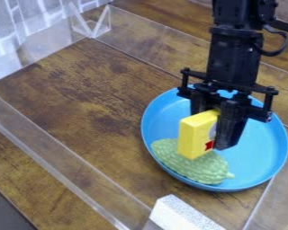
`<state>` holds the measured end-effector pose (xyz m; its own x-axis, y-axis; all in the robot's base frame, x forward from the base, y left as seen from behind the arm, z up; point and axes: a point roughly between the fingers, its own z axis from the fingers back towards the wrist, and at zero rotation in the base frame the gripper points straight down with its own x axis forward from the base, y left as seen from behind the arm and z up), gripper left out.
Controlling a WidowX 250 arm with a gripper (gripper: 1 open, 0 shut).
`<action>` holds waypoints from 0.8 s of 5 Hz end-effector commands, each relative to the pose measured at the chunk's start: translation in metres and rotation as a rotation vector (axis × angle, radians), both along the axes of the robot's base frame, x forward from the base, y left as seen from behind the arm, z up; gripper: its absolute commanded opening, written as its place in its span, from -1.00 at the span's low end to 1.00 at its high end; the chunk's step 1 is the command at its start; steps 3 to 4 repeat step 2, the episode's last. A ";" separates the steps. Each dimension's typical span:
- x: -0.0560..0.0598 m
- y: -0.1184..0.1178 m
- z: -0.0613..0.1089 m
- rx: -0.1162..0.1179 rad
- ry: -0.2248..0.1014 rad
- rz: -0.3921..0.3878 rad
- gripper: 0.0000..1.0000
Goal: Put the yellow block in the blue tray
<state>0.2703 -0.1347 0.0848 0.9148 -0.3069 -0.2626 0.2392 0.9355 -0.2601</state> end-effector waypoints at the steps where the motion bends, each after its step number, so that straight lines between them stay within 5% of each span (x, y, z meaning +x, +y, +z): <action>1: 0.011 0.004 0.015 -0.018 -0.046 0.020 -1.00; 4: 0.011 0.004 0.015 -0.018 -0.038 0.022 -1.00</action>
